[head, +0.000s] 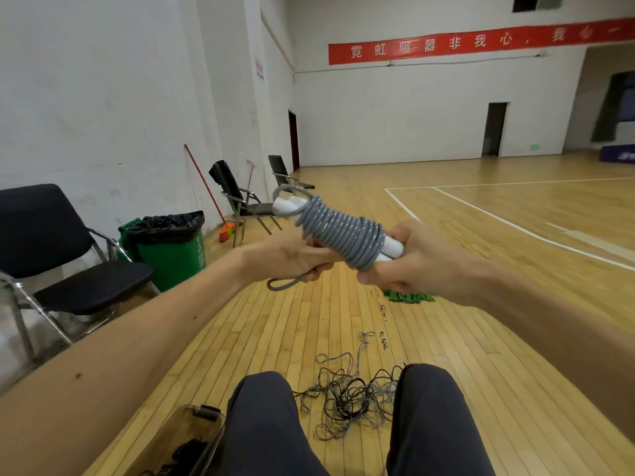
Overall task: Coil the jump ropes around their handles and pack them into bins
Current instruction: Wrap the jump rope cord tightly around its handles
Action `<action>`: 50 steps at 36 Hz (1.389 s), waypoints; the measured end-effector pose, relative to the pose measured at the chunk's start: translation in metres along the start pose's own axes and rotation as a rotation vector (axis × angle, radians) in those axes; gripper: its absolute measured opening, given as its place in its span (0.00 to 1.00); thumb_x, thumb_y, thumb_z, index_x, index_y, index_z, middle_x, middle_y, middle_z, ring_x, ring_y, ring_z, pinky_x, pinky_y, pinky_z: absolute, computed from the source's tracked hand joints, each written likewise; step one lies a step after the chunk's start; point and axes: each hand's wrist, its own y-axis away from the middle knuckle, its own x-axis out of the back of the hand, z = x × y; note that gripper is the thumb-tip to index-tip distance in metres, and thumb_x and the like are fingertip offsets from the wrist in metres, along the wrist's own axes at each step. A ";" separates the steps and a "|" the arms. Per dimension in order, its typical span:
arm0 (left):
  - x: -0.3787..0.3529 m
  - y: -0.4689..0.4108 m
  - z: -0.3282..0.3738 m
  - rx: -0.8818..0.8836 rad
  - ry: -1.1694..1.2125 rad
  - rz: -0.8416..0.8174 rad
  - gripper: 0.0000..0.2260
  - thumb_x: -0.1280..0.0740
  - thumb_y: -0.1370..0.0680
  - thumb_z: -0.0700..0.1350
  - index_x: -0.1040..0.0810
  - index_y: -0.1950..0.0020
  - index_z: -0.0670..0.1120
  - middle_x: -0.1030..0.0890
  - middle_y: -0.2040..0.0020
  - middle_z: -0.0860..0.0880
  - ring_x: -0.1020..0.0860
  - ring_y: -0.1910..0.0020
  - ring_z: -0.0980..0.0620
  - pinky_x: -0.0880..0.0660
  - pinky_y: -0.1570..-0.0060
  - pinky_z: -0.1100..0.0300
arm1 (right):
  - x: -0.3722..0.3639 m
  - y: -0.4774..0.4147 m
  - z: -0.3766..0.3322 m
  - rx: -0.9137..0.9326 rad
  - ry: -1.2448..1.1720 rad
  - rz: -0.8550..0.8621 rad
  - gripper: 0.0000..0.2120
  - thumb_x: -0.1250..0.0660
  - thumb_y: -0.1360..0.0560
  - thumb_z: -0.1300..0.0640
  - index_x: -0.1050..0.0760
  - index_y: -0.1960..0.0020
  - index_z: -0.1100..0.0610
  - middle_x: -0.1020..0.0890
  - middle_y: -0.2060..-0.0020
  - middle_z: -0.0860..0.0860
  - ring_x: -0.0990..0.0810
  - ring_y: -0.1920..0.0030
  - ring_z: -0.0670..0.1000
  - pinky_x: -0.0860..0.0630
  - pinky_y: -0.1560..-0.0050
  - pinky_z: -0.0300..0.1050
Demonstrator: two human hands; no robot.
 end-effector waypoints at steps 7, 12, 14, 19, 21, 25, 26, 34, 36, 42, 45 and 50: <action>-0.017 -0.010 0.006 0.062 0.131 0.041 0.10 0.38 0.16 0.45 0.20 0.48 0.42 0.31 0.68 0.50 0.32 0.73 0.56 0.31 0.73 0.64 | 0.010 -0.009 0.012 -0.078 0.035 0.239 0.06 0.26 0.26 0.62 0.22 0.60 0.57 0.24 0.74 0.47 0.29 0.74 0.45 0.32 0.74 0.36; -0.025 -0.015 0.007 0.106 0.112 0.048 0.08 0.39 0.15 0.44 0.21 0.47 0.45 0.31 0.70 0.54 0.30 0.71 0.56 0.27 0.67 0.59 | 0.014 -0.012 0.027 -0.153 0.103 0.323 0.04 0.25 0.27 0.60 0.20 0.57 0.57 0.22 0.74 0.47 0.27 0.73 0.44 0.30 0.73 0.37; -0.028 -0.017 0.005 0.115 0.118 0.048 0.08 0.40 0.15 0.44 0.22 0.46 0.44 0.30 0.70 0.53 0.29 0.70 0.56 0.25 0.64 0.56 | 0.015 -0.013 0.032 -0.177 0.113 0.356 0.04 0.24 0.27 0.60 0.20 0.57 0.57 0.22 0.74 0.47 0.27 0.73 0.45 0.30 0.73 0.37; -0.033 -0.019 0.007 0.149 0.105 0.092 0.09 0.41 0.15 0.45 0.22 0.46 0.43 0.24 0.67 0.50 0.23 0.67 0.55 0.21 0.61 0.59 | 0.019 -0.018 0.040 -0.211 0.184 0.439 0.05 0.25 0.26 0.59 0.20 0.56 0.56 0.21 0.72 0.48 0.28 0.76 0.42 0.31 0.75 0.36; -0.036 -0.020 0.007 0.163 0.060 0.103 0.10 0.41 0.15 0.45 0.23 0.47 0.43 0.23 0.66 0.49 0.22 0.66 0.54 0.20 0.60 0.56 | 0.017 -0.022 0.043 -0.236 0.293 0.460 0.05 0.25 0.26 0.58 0.21 0.54 0.55 0.19 0.69 0.50 0.26 0.76 0.41 0.31 0.75 0.36; -0.040 -0.023 0.006 0.192 -0.133 0.135 0.11 0.41 0.15 0.47 0.24 0.53 0.45 0.22 0.64 0.49 0.23 0.68 0.54 0.23 0.62 0.55 | 0.010 -0.030 0.051 -0.310 0.387 0.463 0.04 0.26 0.25 0.58 0.21 0.53 0.56 0.18 0.65 0.52 0.23 0.70 0.47 0.28 0.71 0.40; -0.041 -0.024 0.006 0.180 -0.247 0.161 0.12 0.40 0.15 0.48 0.25 0.56 0.47 0.22 0.65 0.50 0.24 0.68 0.54 0.24 0.63 0.56 | 0.008 -0.031 0.053 -0.331 0.417 0.448 0.05 0.26 0.25 0.58 0.22 0.55 0.56 0.18 0.64 0.52 0.23 0.70 0.47 0.27 0.71 0.40; -0.040 -0.023 0.012 -0.031 -0.846 0.255 0.12 0.31 0.21 0.53 0.21 0.50 0.44 0.32 0.66 0.55 0.26 0.61 0.53 0.31 0.61 0.60 | -0.001 -0.038 0.048 -0.557 0.639 0.178 0.08 0.26 0.28 0.56 0.22 0.61 0.58 0.23 0.72 0.49 0.27 0.73 0.48 0.32 0.75 0.38; -0.037 -0.022 0.016 -0.082 -0.881 0.191 0.13 0.29 0.24 0.55 0.20 0.55 0.45 0.32 0.69 0.56 0.27 0.64 0.54 0.29 0.62 0.60 | 0.001 -0.037 0.044 -0.596 0.637 0.050 0.08 0.25 0.28 0.56 0.21 0.61 0.59 0.22 0.73 0.50 0.27 0.74 0.49 0.32 0.75 0.38; -0.027 -0.013 0.022 -0.178 -0.620 0.084 0.19 0.23 0.33 0.60 0.19 0.62 0.45 0.27 0.70 0.59 0.28 0.70 0.62 0.30 0.66 0.68 | 0.007 -0.026 0.033 -0.639 0.537 -0.408 0.08 0.26 0.26 0.57 0.23 0.57 0.58 0.26 0.72 0.50 0.33 0.73 0.48 0.37 0.74 0.38; -0.025 -0.006 0.023 -0.156 -0.334 0.097 0.16 0.20 0.34 0.56 0.17 0.61 0.44 0.23 0.69 0.57 0.27 0.70 0.62 0.30 0.67 0.68 | 0.012 -0.019 0.035 -0.554 0.361 -0.529 0.07 0.26 0.26 0.59 0.24 0.55 0.58 0.27 0.70 0.51 0.33 0.72 0.47 0.39 0.74 0.37; -0.019 0.008 0.012 -0.083 0.168 0.060 0.12 0.21 0.32 0.44 0.19 0.52 0.45 0.19 0.66 0.45 0.24 0.68 0.55 0.29 0.69 0.66 | 0.012 -0.024 0.036 -0.413 0.151 -0.679 0.12 0.28 0.25 0.64 0.25 0.65 0.55 0.29 0.73 0.50 0.35 0.73 0.47 0.39 0.74 0.35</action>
